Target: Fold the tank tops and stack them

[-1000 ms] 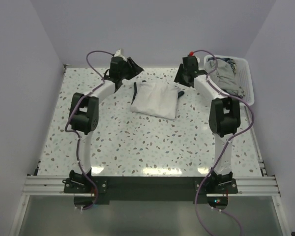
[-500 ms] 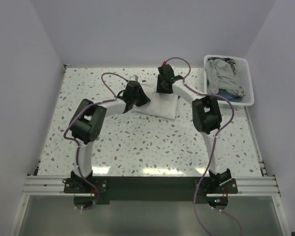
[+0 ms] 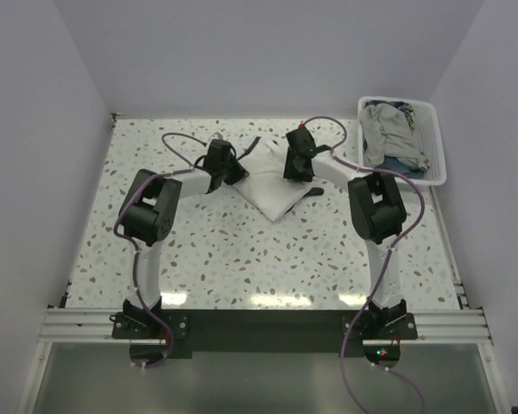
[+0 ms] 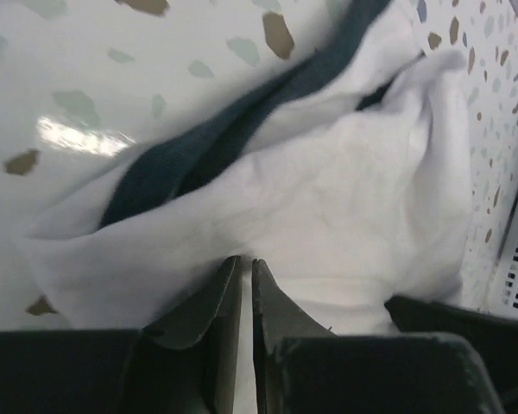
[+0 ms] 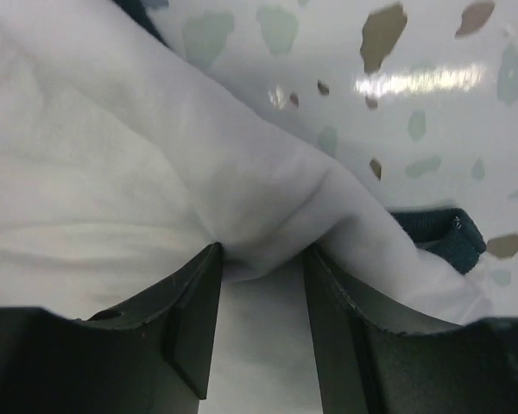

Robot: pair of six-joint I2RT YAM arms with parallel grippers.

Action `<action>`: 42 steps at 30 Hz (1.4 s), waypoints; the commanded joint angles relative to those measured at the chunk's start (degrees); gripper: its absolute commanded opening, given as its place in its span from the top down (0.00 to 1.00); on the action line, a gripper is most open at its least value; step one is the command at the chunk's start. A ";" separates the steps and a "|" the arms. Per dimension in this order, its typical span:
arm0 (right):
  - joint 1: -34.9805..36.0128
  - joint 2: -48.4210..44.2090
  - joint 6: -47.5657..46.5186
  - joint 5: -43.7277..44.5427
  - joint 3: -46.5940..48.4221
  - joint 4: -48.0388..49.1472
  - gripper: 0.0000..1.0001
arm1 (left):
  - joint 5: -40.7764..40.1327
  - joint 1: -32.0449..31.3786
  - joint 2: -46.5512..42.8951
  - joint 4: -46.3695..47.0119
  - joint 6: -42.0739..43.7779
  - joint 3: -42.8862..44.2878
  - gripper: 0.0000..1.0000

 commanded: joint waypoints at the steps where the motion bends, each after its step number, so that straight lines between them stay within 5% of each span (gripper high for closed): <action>1: 1.72 -6.71 5.40 -6.27 -13.65 4.10 0.54 | -3.50 4.72 0.38 -7.68 5.53 3.54 0.84; 8: 4.97 -11.03 16.92 -21.39 -26.54 19.41 0.51 | 6.77 6.31 0.40 -6.37 13.44 10.06 0.55; 14: 4.89 -12.52 23.87 -28.70 -29.54 28.14 0.50 | 4.15 6.83 -9.35 -12.14 15.90 7.16 0.36; 20: 4.62 -19.10 23.79 -31.08 -30.59 30.25 0.48 | 0.54 9.82 -19.73 -13.14 16.52 -5.65 0.27; 24: 4.62 -21.32 17.56 -24.94 -25.77 22.62 0.49 | 12.97 13.77 -17.55 -10.50 16.96 -9.37 0.26; 33: 3.92 -8.59 6.74 -20.01 -9.51 13.20 0.60 | 26.28 17.47 -11.66 -8.65 20.04 -10.51 0.17; 42: 0.49 -4.00 6.21 -17.89 -9.76 11.09 0.63 | 26.65 16.95 -6.30 -6.89 20.21 -12.09 0.18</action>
